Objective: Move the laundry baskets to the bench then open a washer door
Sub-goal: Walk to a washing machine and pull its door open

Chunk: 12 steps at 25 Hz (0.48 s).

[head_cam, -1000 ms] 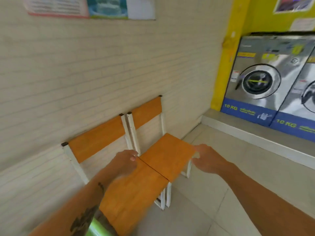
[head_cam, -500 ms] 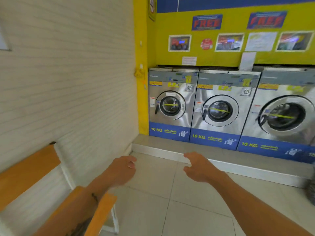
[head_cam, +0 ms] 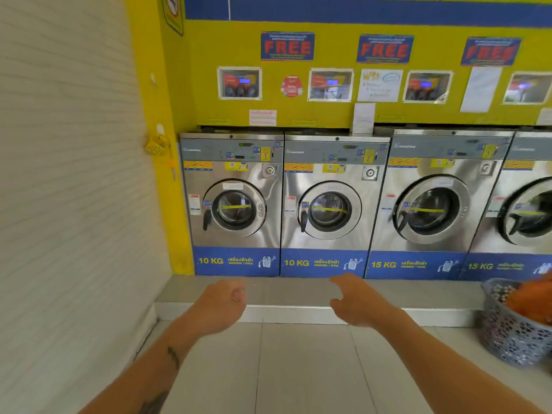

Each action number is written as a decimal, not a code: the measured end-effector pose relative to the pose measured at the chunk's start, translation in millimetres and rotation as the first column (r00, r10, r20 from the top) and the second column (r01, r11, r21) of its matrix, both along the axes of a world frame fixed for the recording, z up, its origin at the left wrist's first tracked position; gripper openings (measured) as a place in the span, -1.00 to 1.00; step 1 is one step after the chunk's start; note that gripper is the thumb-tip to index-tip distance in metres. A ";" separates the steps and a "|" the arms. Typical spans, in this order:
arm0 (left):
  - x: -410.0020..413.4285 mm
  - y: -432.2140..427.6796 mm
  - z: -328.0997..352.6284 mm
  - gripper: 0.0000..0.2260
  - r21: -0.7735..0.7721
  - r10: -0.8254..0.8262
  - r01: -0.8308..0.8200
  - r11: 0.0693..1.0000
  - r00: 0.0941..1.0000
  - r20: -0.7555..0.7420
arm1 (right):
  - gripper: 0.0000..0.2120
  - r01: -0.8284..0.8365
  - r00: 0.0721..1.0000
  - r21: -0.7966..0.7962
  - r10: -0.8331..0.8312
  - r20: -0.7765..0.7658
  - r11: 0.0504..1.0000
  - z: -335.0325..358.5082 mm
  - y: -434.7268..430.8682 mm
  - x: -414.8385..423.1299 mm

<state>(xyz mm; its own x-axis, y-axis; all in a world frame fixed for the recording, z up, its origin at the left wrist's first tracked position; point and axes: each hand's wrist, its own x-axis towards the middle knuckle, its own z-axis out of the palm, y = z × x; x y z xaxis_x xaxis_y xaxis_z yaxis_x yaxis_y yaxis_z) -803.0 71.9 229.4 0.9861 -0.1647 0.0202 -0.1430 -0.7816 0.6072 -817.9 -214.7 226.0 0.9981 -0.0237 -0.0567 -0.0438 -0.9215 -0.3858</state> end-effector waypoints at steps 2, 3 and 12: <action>67.7 -8.9 3.8 -0.84 0.004 -0.065 0.065 0.998 0.998 -0.014 | -0.43 0.052 0.999 0.016 -0.053 0.009 0.999 1.7 -10.7 48.7; 98.0 -15.5 7.3 -0.84 0.004 -0.092 0.092 0.996 0.996 -0.017 | -0.43 0.080 0.997 0.027 -0.081 0.016 0.996 2.6 -16.7 71.0; 346.8 -128.1 -18.1 -0.70 0.002 -0.263 0.263 0.965 0.964 -0.023 | -0.57 0.230 0.973 0.079 -0.230 -0.004 0.970 -16.2 -116.4 283.4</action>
<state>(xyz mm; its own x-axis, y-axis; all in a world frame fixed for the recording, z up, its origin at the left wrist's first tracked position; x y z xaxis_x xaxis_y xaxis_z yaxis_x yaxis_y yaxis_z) -456.2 -56.2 211.4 0.9081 -0.4187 -0.0028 -0.3307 -0.7213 0.6085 -534.5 -331.1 209.7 0.9666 -0.2484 -0.0625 -0.2490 -0.8536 -0.4576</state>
